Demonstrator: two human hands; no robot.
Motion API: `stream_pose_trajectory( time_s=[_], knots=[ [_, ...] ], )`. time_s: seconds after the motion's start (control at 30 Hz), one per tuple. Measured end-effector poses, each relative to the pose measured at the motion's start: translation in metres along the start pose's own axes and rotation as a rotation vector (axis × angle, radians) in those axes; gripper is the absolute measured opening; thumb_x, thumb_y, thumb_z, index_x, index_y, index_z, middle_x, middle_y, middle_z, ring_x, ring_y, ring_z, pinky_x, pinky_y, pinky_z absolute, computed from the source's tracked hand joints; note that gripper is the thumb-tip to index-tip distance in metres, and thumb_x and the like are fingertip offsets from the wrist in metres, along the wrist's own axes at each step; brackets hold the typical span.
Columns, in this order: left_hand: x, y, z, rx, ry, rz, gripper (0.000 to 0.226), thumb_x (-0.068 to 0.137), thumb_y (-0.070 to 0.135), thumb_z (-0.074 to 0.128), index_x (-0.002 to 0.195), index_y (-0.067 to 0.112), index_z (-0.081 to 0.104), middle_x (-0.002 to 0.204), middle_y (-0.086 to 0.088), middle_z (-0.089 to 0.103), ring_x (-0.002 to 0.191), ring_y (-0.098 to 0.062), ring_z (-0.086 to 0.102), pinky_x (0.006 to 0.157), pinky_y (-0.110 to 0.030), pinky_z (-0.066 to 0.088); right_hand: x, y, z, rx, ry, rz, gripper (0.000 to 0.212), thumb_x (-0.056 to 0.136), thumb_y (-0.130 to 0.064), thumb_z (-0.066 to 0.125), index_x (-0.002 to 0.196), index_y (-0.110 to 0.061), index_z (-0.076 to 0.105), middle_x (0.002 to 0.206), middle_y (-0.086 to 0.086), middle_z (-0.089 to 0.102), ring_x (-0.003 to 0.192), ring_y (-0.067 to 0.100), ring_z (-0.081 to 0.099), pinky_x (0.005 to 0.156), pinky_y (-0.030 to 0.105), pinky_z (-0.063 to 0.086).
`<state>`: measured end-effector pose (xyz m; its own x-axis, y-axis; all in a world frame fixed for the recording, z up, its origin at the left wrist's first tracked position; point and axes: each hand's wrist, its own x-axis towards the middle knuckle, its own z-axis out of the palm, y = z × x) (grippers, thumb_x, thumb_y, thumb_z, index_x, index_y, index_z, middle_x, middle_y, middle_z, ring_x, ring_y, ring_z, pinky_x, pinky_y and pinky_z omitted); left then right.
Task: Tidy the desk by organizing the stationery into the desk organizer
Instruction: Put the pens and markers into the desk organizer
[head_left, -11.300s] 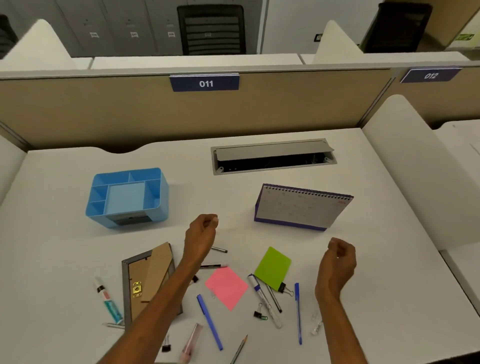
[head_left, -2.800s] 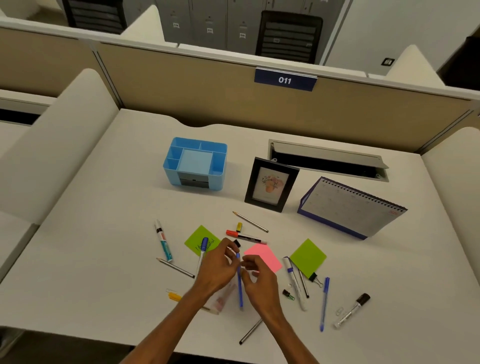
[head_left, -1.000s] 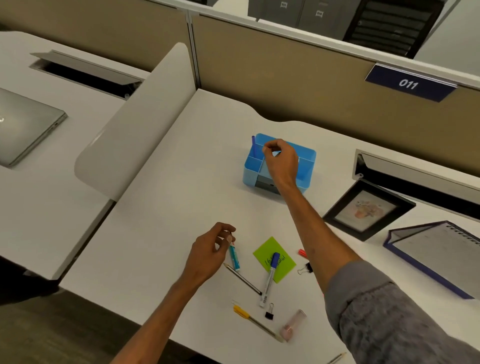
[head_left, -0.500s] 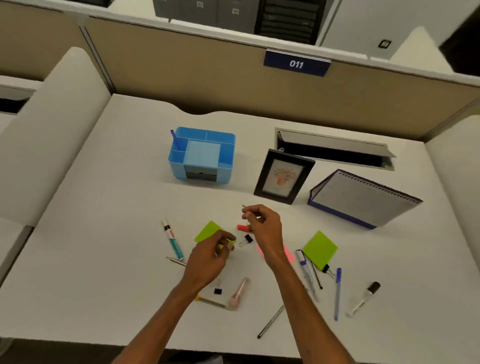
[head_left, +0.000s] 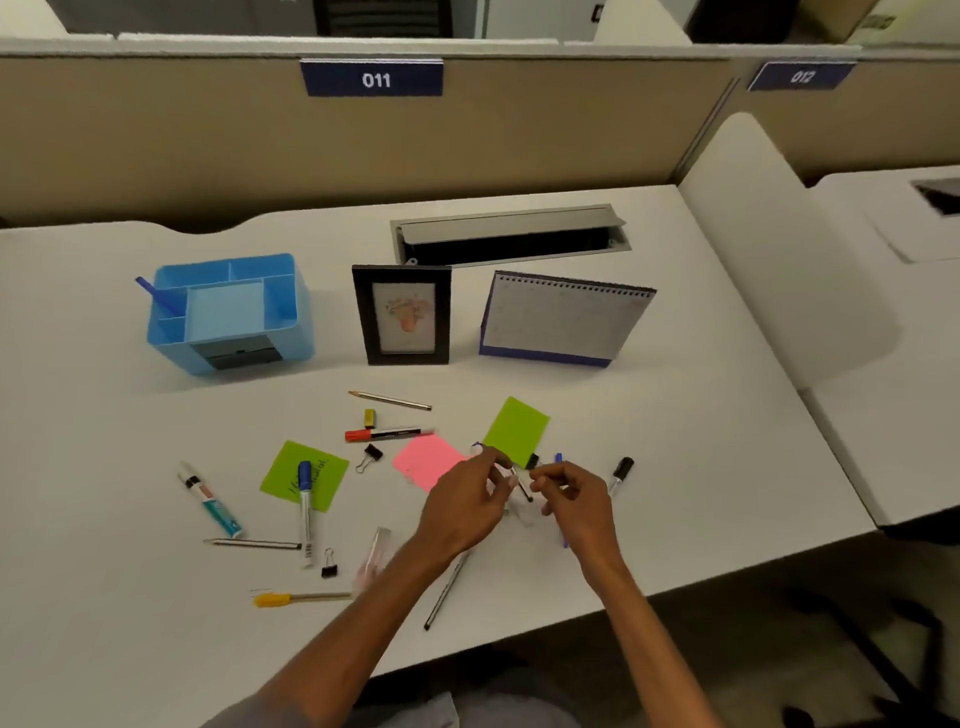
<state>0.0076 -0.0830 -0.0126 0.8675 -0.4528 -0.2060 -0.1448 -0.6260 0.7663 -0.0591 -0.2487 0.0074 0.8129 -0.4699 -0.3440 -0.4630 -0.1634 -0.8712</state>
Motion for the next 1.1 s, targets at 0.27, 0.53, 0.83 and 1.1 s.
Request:
stream_pose_trajectory(
  time_s=[0.27,0.53,0.83,1.1],
  knots=[
    [0.03,0.045,0.066,0.233,0.023,0.002,0.028,0.092,0.039,0.067,0.11,0.02,0.059,0.103,-0.002,0.069,0.1,-0.025,0.062,0.074,-0.036,0.05,0.009,0.027,-0.056,0.021,0.133,0.067,0.022,0.101,-0.009,0.062,0.102,-0.025,0.076,0.088,-0.006,0.078,0.079,0.015,0.073,0.07,0.033,0.063],
    [0.036,0.075,0.104,0.511,-0.071,-0.002,0.055,0.09,0.019,0.068,0.138,0.009,0.043,0.115,-0.015,0.068,0.108,-0.033,0.058,0.088,-0.041,0.047,0.018,0.047,-0.081,0.014,0.111,0.09,0.024,0.102,-0.008,0.06,0.106,-0.026,0.075,0.088,-0.006,0.079,0.08,0.017,0.075,0.075,0.038,0.064],
    [0.03,0.084,0.111,0.478,-0.097,-0.087,0.08,0.083,0.01,0.08,0.148,0.012,0.034,0.12,-0.016,0.063,0.107,-0.032,0.064,0.087,-0.039,0.053,0.023,0.046,-0.075,-0.012,0.008,0.074,0.024,0.104,-0.006,0.059,0.115,-0.024,0.07,0.091,-0.001,0.079,0.075,0.017,0.075,0.064,0.023,0.058],
    [0.037,0.092,0.103,0.344,-0.035,-0.132,0.076,0.089,0.01,0.075,0.15,0.015,0.03,0.125,-0.013,0.063,0.101,-0.03,0.068,0.077,-0.039,0.058,0.034,0.034,-0.075,-0.039,0.028,0.01,0.024,0.104,-0.008,0.059,0.115,-0.026,0.069,0.093,-0.004,0.078,0.07,0.015,0.074,0.069,0.027,0.061]
  ],
)
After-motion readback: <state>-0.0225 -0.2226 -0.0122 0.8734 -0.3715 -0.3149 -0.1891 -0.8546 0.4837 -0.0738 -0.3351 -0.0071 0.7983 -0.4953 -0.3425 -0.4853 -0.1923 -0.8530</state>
